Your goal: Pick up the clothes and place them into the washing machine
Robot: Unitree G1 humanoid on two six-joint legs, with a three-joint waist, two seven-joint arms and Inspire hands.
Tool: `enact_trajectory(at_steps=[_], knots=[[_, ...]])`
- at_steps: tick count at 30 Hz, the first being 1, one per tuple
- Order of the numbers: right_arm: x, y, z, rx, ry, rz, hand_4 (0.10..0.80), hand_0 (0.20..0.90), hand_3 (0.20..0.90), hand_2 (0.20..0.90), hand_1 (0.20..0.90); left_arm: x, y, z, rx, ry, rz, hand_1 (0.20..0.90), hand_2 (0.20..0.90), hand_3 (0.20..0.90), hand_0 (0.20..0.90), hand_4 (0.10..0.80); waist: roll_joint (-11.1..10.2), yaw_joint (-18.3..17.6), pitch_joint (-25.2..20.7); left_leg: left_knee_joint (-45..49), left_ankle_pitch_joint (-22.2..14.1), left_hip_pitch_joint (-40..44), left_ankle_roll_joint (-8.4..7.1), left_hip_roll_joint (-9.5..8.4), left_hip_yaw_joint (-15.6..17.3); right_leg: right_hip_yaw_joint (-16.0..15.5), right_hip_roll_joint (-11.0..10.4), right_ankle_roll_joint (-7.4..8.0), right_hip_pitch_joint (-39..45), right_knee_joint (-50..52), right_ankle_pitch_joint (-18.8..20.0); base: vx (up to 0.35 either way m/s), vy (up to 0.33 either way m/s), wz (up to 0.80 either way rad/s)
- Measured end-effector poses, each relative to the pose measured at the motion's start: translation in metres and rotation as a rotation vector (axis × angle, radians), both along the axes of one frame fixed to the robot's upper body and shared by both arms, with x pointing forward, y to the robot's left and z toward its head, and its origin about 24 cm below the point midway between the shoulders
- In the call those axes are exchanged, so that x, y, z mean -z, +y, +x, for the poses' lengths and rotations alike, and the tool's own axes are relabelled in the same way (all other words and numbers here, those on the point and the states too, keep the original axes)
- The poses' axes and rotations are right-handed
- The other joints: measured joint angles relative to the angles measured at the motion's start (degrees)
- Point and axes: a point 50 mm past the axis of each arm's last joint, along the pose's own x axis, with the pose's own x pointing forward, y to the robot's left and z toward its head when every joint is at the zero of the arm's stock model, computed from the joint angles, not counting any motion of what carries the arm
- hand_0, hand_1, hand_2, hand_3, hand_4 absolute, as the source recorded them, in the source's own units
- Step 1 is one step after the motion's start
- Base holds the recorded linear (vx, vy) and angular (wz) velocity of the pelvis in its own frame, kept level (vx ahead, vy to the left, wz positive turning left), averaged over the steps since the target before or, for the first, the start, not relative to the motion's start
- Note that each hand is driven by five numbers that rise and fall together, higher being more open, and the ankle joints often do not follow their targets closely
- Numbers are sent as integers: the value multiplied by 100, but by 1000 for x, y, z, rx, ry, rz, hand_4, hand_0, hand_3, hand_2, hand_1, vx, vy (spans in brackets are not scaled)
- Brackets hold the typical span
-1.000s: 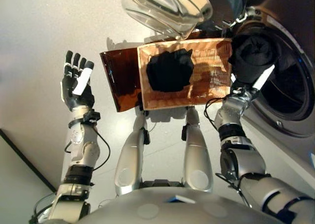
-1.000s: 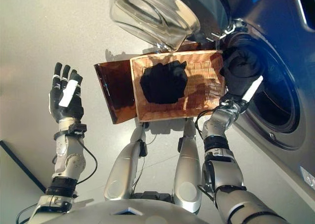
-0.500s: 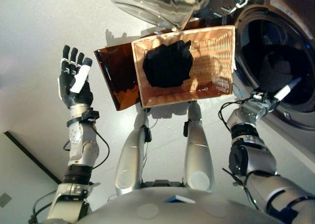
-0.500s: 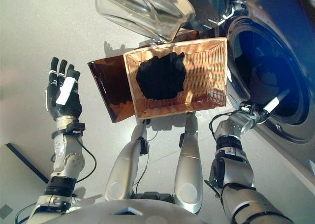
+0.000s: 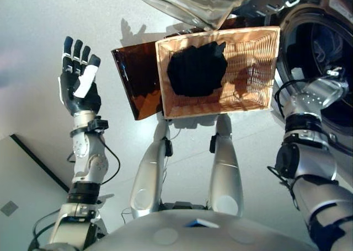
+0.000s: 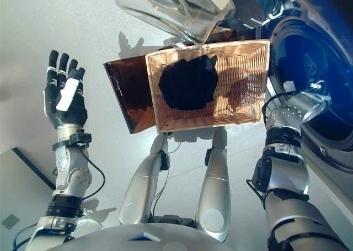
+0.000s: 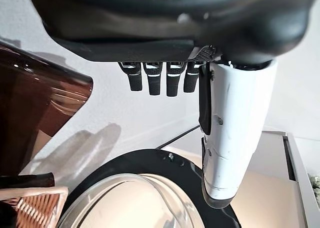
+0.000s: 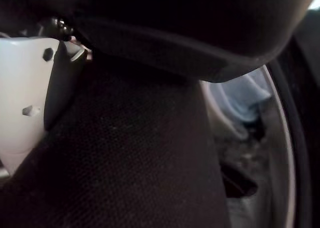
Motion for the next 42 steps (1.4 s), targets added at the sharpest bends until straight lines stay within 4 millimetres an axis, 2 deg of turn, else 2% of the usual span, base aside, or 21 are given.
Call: enact_trajectory(at_steps=[13, 20, 21, 22, 35, 40, 42], knots=[[-1, -12, -12, 125, -51, 99, 300, 200, 200, 200, 200, -8, 7, 1, -13, -21, 26, 900, 900, 900, 900, 800, -1, -22, -1, 1, 30, -242, -20, -9, -128, -130, -29, -2, -175, 8, 1, -5, 0, 4], [0, -12, -12, 130, -54, 112, 300, 200, 200, 200, 200, -10, 8, 1, -15, -23, 34, 900, 900, 900, 900, 800, -1, -32, -1, 0, 31, -223, -19, -7, -121, -124, -29, -1, -177, 44, 0, 0, 0, 0], [0, -12, -12, 130, -54, 112, 467, 433, 433, 433, 433, -10, 8, 1, -15, -23, 34, 900, 900, 900, 900, 800, -1, -33, -1, 0, 35, -220, -14, -8, -120, -123, -29, -1, -177, 52, 0, 0, 0, 0], [0, -12, -12, 129, -54, 113, 800, 900, 900, 900, 900, -9, 8, 1, -15, -22, 34, 900, 900, 900, 900, 800, -2, -33, -1, 0, 39, -213, -12, -8, -116, -121, -28, -1, -177, 66, 0, 0, 0, 0], [1, -11, -12, 125, -47, 110, 800, 900, 900, 900, 900, -9, 9, 1, -18, -22, 33, 900, 900, 900, 900, 800, -7, -213, 3, 0, 46, -114, -8, 3, -116, -117, -19, -1, -88, 95, -1, 0, 0, 0], [-5, -1, -8, 88, -74, 87, 800, 900, 900, 900, 900, -13, 9, 0, -20, -37, 32, 900, 900, 900, 900, 800, -8, -252, 1, 0, 68, -94, -9, -1, -119, -119, -14, -1, -81, 130, 0, 0, 0, 0], [3, 9, -4, 67, -66, 108, 800, 900, 900, 900, 900, -13, 9, 0, -20, -38, 32, 900, 900, 900, 900, 800, -8, -277, 1, 0, 79, -90, -8, -3, -119, -123, -6, -1, -82, 155, 0, 0, 0, 0]])
